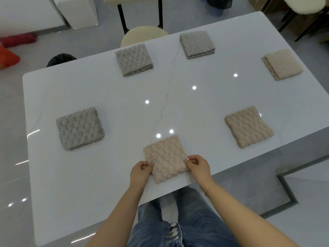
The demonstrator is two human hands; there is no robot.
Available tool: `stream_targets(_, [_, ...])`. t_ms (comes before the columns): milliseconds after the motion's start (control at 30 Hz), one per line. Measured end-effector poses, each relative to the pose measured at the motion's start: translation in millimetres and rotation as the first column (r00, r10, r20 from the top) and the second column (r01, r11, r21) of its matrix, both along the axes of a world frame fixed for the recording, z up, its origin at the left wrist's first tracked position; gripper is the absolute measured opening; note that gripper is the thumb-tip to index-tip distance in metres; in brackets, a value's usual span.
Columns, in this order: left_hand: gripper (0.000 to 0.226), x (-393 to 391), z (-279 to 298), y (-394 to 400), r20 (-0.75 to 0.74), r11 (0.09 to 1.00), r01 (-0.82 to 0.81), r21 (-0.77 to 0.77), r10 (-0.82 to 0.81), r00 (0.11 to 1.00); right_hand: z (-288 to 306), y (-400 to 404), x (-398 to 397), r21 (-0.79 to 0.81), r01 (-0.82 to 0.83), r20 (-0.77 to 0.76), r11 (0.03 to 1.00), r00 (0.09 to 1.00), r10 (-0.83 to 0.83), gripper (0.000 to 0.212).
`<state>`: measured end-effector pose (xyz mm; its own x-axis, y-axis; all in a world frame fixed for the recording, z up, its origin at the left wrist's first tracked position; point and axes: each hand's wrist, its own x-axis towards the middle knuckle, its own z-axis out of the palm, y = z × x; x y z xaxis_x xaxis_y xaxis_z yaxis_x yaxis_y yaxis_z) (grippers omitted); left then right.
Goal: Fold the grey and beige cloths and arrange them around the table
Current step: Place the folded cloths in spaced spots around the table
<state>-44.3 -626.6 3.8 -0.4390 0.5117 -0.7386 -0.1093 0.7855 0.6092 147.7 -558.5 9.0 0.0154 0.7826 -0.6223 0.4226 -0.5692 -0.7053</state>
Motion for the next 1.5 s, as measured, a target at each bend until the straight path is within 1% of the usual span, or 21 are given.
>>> stream_targets(167, [0.016,-4,5,2,-0.059,0.998,0.061,0.011,-0.060,0.996,5,1,2,0.016,-0.014,-0.015,1.000,1.000,0.014,0.015])
stream_targets(300, [0.016,0,7,3,-0.018,1.000,0.025,0.010,-0.025,1.000,4,2,5,0.011,-0.010,-0.023,1.000,1.000,0.010,0.016])
stream_targets(433, [0.015,2,14,4,-0.016,1.000,-0.013,0.021,0.014,1.000,8,4,6,-0.002,-0.072,-0.010,0.997,0.997,0.072,0.021])
stream_targets(467, [0.015,2,17,4,-0.017,1.000,-0.010,0.023,0.010,1.000,10,3,6,0.018,-0.117,0.026,0.993,0.993,0.117,0.023])
stream_targets(500, [0.016,2,22,4,-0.032,1.000,0.006,0.024,-0.005,0.999,13,2,6,0.072,-0.198,0.104,0.978,0.976,0.190,0.025])
stream_targets(533, [0.019,1,28,5,-0.076,0.999,0.039,0.020,-0.037,0.996,17,2,7,0.152,-0.310,0.210,0.938,0.938,0.276,0.028])
stream_targets(567, [0.024,-1,37,5,-0.150,0.996,0.088,0.018,-0.085,0.985,22,3,6,0.245,-0.428,0.310,0.870,0.885,0.348,0.030])
stream_targets(600, [0.029,-3,46,5,-0.242,0.989,0.149,0.022,-0.139,0.960,28,5,5,0.335,-0.526,0.378,0.782,0.835,0.400,0.032])
stream_targets(667, [0.038,-10,63,1,-0.426,0.963,0.267,0.041,-0.225,0.876,40,11,-2,0.408,-0.649,0.443,0.642,0.756,0.482,0.040])
stream_targets(733, [0.041,-22,73,-6,-0.576,0.926,0.377,0.036,-0.289,0.765,48,15,-14,0.402,-0.721,0.493,0.565,0.690,0.530,0.049])
stream_targets(833, [0.039,-50,77,-19,-0.704,0.845,0.535,0.006,-0.377,0.602,55,9,-37,0.350,-0.780,0.566,0.518,0.617,0.547,0.065])
stream_targets(900, [0.040,-74,73,-31,-0.752,0.787,0.615,-0.043,-0.430,0.499,57,-3,-56,0.316,-0.791,0.592,0.524,0.596,0.542,0.078])
stream_targets(933, [0.043,-88,70,-39,-0.767,0.757,0.649,-0.082,-0.463,0.444,56,-12,-67,0.308,-0.785,0.595,0.538,0.600,0.535,0.080])
stream_targets(1033, [0.055,-135,62,-66,-0.774,0.663,0.722,-0.199,-0.558,0.298,49,-51,-107,0.304,-0.752,0.605,0.585,0.627,0.491,0.076])
stream_targets(1100, [0.060,-168,60,-85,-0.771,0.610,0.755,-0.242,-0.593,0.232,47,-82,-137,0.271,-0.709,0.573,0.651,0.662,0.483,0.070])
stream_targets(1167, [0.062,-196,63,-102,-0.765,0.586,0.767,-0.262,-0.610,0.204,48,-110,-167,0.270,-0.657,0.522,0.704,0.714,0.467,0.070])
stream_targets(1200, [0.063,-208,65,-110,-0.759,0.573,0.776,-0.263,-0.619,0.200,50,-121,-180,0.269,-0.644,0.510,0.716,0.726,0.461,0.070])
stream_targets(1300, [0.065,-232,70,-123,-0.744,0.546,0.795,-0.263,-0.640,0.194,59,-149,-208,0.270,-0.627,0.518,0.731,0.734,0.439,0.076])
stream_targets(1367, [0.061,-242,74,-124,-0.735,0.507,0.817,-0.276,-0.659,0.161,61,-160,-218,0.276,-0.592,0.504,0.757,0.760,0.411,0.081])
stream_targets(1433, [0.057,-251,75,-121,-0.743,0.467,0.836,-0.287,-0.659,0.113,59,-163,-223,0.287,-0.575,0.484,0.766,0.777,0.402,0.080])
stream_targets(1500, [0.056,-257,72,-124,-0.746,0.462,0.840,-0.285,-0.657,0.108,55,-162,-227,0.283,-0.592,0.469,0.754,0.772,0.430,0.079])
